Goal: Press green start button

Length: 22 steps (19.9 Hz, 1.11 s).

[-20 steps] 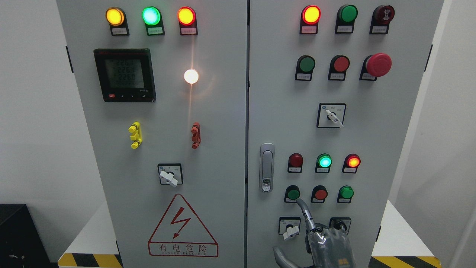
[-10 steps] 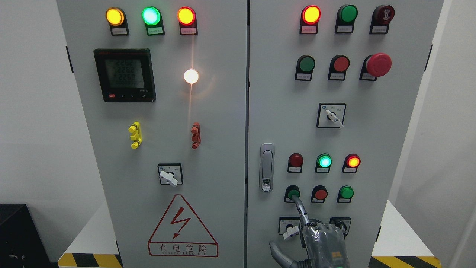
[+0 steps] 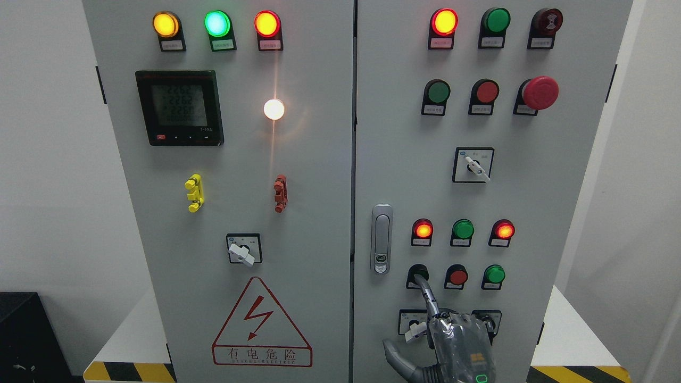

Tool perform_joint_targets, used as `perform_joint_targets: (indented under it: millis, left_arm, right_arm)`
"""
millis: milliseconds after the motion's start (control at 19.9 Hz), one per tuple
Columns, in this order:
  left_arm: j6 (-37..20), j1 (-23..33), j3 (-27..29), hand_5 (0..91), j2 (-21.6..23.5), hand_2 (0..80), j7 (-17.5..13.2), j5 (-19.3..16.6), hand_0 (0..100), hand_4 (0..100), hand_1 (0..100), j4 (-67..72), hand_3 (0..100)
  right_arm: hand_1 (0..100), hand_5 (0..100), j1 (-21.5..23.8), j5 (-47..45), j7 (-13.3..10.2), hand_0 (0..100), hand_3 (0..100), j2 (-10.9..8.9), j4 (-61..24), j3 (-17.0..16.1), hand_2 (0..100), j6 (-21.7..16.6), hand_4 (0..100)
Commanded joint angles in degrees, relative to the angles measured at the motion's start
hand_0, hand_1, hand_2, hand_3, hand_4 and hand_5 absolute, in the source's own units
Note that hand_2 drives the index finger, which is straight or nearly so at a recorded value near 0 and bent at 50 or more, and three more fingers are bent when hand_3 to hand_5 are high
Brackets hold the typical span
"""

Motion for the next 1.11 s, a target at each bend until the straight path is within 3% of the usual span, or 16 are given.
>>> perform_joint_targets:
  millis: [0, 352, 654, 1057]
  left_arm:
    - [0.0, -1.3, 0.0, 0.0, 0.0, 0.0, 0.0, 0.0, 12, 0, 56, -1.6, 0]
    - [0.0, -1.3, 0.0, 0.0, 0.0, 0.0, 0.0, 0.0, 12, 0, 56, -1.6, 0]
    - [0.0, -1.3, 0.0, 0.0, 0.0, 0.0, 0.0, 0.0, 12, 0, 56, -1.6, 0]
    - [0.0, -1.3, 0.0, 0.0, 0.0, 0.0, 0.0, 0.0, 12, 0, 56, -1.6, 0]
  right_arm:
    - [31, 100, -0.4, 0.0, 0.2, 17, 99, 0.02, 1.7, -0.2, 0, 0.2, 90]
    - [31, 100, -0.2, -1.1, 0.1, 21, 99, 0.10, -0.1, -0.3, 0, -0.3, 90]
    - [31, 91, 0.2, -3.3, 0.1, 25, 94, 0.19, -2.2, -0.3, 0, -0.4, 87]
    - [30, 85, 5.2, -8.2, 0.1, 26, 91, 0.19, -8.5, -0.3, 0, -2.8, 84]
